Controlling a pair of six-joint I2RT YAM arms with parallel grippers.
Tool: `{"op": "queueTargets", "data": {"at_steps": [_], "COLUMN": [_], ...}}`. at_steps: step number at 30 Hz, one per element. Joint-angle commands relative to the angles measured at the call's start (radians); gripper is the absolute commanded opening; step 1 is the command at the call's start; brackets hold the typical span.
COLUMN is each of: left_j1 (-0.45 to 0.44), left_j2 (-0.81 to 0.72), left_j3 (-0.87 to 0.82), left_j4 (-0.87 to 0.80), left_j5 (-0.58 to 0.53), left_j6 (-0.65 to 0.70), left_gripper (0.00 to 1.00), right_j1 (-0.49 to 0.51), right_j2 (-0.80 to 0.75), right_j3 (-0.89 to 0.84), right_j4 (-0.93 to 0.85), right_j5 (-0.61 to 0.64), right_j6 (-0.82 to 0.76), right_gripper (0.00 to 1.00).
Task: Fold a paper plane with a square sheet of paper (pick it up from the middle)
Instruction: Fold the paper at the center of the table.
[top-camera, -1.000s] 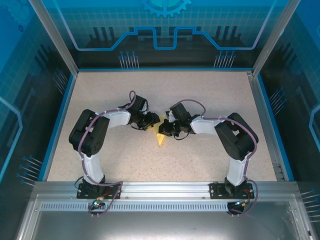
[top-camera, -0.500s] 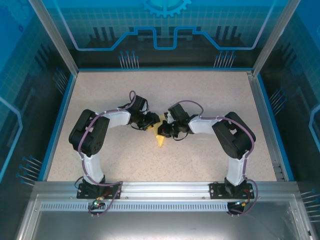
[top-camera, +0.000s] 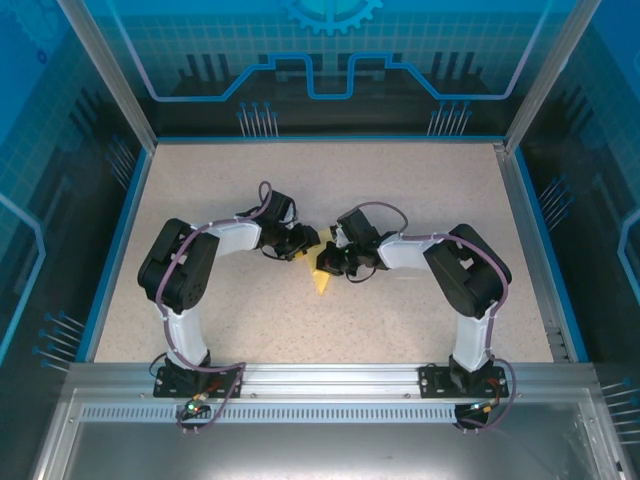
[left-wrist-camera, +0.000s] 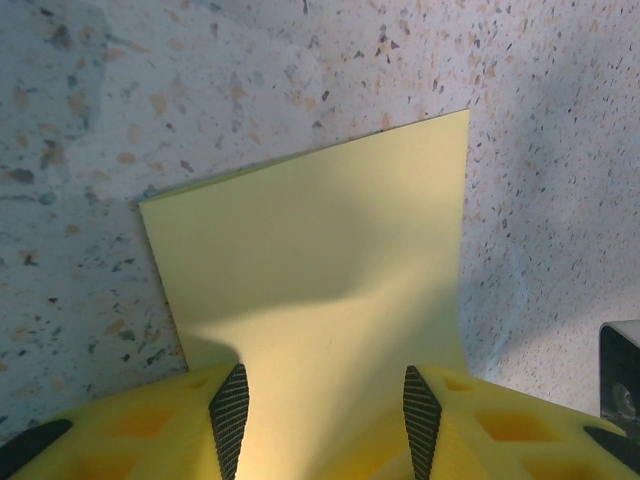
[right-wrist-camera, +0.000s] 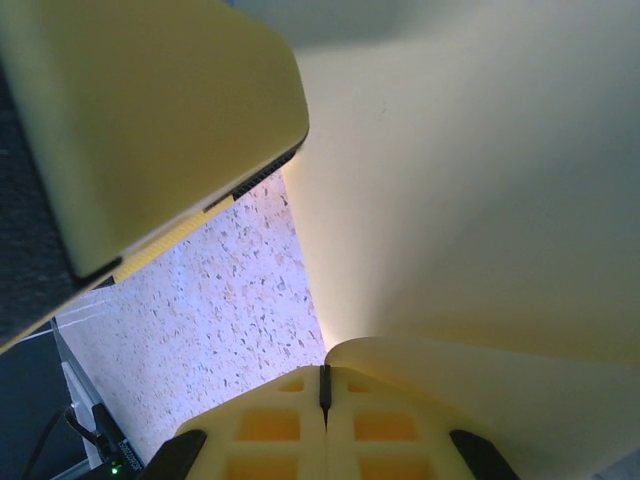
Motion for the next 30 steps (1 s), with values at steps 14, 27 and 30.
{"op": "queueTargets", "data": {"at_steps": [14, 27, 30], "left_j1": [0.003, 0.003, 0.003], "left_j2": [0.020, 0.019, 0.018], "left_j3": [0.000, -0.004, -0.005], "left_j4": [-0.016, -0.013, -0.013], "left_j5": [0.019, 0.019, 0.019], "left_j6": [0.017, 0.020, 0.019], "left_gripper": [0.50, 0.50, 0.50], "right_j1": [0.015, 0.015, 0.016], "right_j2": [0.029, 0.046, 0.049], "right_j3": [0.008, 0.014, 0.015], "right_j4": [0.019, 0.025, 0.029], "right_j5": [-0.003, -0.008, -0.008], "right_j6": [0.002, 0.008, 0.011], "right_gripper": [0.00, 0.00, 0.00]}}
